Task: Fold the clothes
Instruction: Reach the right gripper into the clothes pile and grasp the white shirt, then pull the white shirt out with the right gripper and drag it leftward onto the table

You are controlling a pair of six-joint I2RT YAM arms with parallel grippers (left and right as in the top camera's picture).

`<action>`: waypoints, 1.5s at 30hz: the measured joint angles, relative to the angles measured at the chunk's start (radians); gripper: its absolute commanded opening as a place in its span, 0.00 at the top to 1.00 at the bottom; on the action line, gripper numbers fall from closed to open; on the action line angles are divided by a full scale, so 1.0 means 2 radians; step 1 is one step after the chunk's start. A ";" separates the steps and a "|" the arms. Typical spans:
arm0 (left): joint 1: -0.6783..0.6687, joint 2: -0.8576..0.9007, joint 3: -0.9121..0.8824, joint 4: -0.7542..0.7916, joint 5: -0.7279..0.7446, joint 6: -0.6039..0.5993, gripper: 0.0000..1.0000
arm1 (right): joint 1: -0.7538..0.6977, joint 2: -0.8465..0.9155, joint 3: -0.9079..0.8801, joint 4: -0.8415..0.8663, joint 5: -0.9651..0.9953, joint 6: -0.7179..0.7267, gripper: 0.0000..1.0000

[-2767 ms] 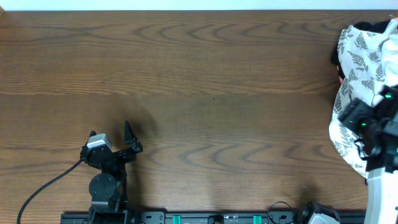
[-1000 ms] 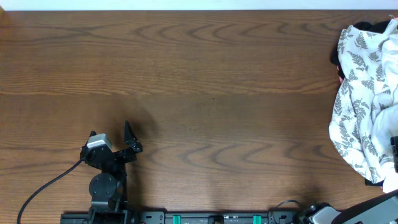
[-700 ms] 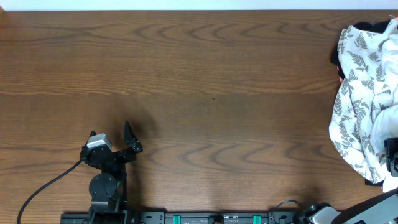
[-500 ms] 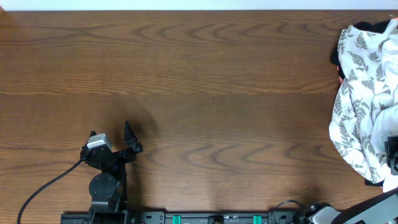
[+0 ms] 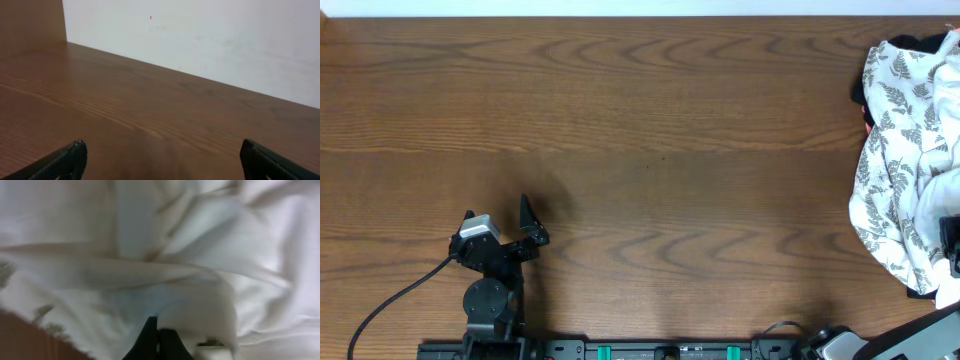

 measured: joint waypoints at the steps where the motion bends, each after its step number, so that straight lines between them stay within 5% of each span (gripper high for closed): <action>1: 0.000 0.000 0.000 0.000 0.000 0.000 0.02 | 0.003 0.000 0.000 0.003 -0.010 -0.007 0.99; 7: 0.000 0.000 0.000 0.000 0.000 0.000 0.02 | 0.070 -0.015 0.038 -0.027 -0.045 -0.064 0.99; 18: 0.000 0.000 0.000 0.000 0.000 0.000 0.02 | 0.301 -0.043 0.168 -0.023 -0.050 -0.174 0.99; 30: 0.000 0.000 0.000 0.000 0.000 0.000 0.02 | 0.554 -0.007 0.173 0.116 0.021 -0.181 0.99; 45: 0.000 0.000 0.000 0.000 0.000 0.000 0.02 | 0.733 0.223 0.175 0.407 0.049 -0.126 0.99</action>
